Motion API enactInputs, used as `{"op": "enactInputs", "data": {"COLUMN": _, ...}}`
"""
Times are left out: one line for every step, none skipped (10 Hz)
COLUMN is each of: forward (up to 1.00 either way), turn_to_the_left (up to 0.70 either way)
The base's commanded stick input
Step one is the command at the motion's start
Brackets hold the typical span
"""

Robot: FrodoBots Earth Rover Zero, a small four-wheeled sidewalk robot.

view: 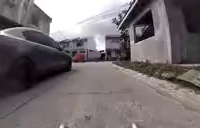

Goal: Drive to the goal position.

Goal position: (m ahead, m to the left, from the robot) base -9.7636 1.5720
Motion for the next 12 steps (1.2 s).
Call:
{"op": "enactInputs", "data": {"forward": 1.0, "turn_to_the_left": 0.02}}
{"op": "enactInputs", "data": {"forward": 1.0, "turn_to_the_left": 0.02}}
{"op": "enactInputs", "data": {"forward": 1.0, "turn_to_the_left": 0.02}}
{"op": "enactInputs", "data": {"forward": 1.0, "turn_to_the_left": 0.02}}
{"op": "enactInputs", "data": {"forward": 1.0, "turn_to_the_left": 0.02}}
{"op": "enactInputs", "data": {"forward": 1.0, "turn_to_the_left": 0.02}}
{"op": "enactInputs", "data": {"forward": 1.0, "turn_to_the_left": 0.02}}
{"op": "enactInputs", "data": {"forward": 1.0, "turn_to_the_left": 0.02}}
{"op": "enactInputs", "data": {"forward": 1.0, "turn_to_the_left": 0.02}}
{"op": "enactInputs", "data": {"forward": 1.0, "turn_to_the_left": 0.02}}
{"op": "enactInputs", "data": {"forward": 1.0, "turn_to_the_left": 0.02}}
{"op": "enactInputs", "data": {"forward": 1.0, "turn_to_the_left": 0.02}}
